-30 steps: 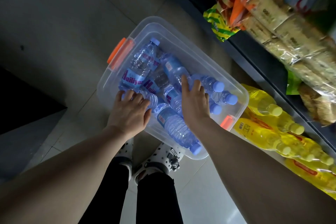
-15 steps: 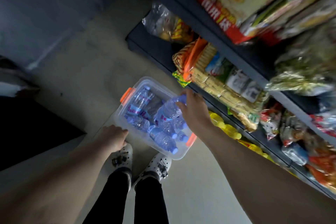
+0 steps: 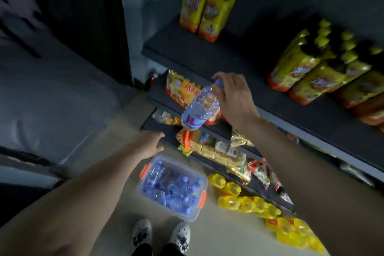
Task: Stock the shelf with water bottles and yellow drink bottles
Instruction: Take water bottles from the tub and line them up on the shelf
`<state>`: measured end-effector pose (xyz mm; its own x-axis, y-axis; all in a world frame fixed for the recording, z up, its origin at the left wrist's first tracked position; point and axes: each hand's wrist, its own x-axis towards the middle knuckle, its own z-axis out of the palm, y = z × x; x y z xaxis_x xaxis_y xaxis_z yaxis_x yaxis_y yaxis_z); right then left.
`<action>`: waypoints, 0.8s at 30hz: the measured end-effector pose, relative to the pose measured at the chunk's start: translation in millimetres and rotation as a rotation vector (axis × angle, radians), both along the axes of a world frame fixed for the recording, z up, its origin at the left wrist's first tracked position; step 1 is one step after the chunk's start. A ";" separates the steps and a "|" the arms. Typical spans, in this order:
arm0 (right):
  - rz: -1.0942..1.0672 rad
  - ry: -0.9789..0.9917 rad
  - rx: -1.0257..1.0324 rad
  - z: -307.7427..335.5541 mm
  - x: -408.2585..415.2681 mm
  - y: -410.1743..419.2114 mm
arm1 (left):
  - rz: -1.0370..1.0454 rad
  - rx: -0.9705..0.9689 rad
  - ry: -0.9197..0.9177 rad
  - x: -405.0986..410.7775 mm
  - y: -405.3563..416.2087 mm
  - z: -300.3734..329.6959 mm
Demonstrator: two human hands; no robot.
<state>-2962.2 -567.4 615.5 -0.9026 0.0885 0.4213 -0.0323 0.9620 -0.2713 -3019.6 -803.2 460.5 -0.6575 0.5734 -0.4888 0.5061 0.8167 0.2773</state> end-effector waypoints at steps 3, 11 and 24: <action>-0.002 0.105 0.032 74.7 -5.6 3.9 | 0.002 0.134 0.040 -13.3 6.6 59.7; -0.003 0.282 0.062 203.9 -15.7 4.3 | 0.024 0.674 -0.037 -27.3 54.3 230.5; -0.127 0.142 -0.411 288.6 -8.2 -3.8 | -0.110 0.946 0.093 -32.4 100.5 374.0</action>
